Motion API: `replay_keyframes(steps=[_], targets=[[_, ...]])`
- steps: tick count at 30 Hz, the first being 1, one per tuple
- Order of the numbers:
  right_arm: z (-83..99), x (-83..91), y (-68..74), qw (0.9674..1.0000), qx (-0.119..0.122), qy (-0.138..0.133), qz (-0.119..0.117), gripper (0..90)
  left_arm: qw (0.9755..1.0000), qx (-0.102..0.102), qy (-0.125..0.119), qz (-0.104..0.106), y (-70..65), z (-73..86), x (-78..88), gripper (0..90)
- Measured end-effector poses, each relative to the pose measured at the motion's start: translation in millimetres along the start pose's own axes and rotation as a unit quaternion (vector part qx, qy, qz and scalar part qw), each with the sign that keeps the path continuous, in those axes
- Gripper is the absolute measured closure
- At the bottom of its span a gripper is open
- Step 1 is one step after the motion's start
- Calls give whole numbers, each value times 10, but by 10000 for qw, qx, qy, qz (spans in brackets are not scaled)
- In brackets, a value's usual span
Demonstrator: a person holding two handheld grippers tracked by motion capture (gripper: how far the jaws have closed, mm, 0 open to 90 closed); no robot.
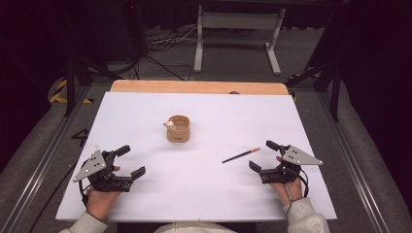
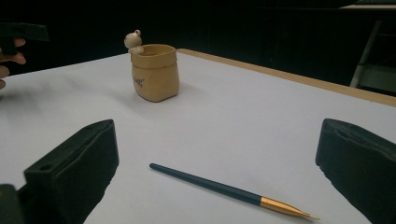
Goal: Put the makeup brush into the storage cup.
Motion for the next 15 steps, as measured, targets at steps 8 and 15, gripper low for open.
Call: replay_keyframes(steps=[8,15], targets=[[-9,-14,14,9998,148,-86,-54,0,10000,22,-18,22,-2,-12,-1,40],[-71,-35,18,9997,156,5,-212,0,10000,2,-19,-19,2,-23,-7,41]])
Point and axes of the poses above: each handheld gripper's, and its own axes: x roughly backward along the jaws, z roughly out of its underside, y roughly to its left, the point moved 1 cm from there along -x, roughly forward along the jaws, and after that the axes turned 4 degrees about -x, right-handed, at the moved point
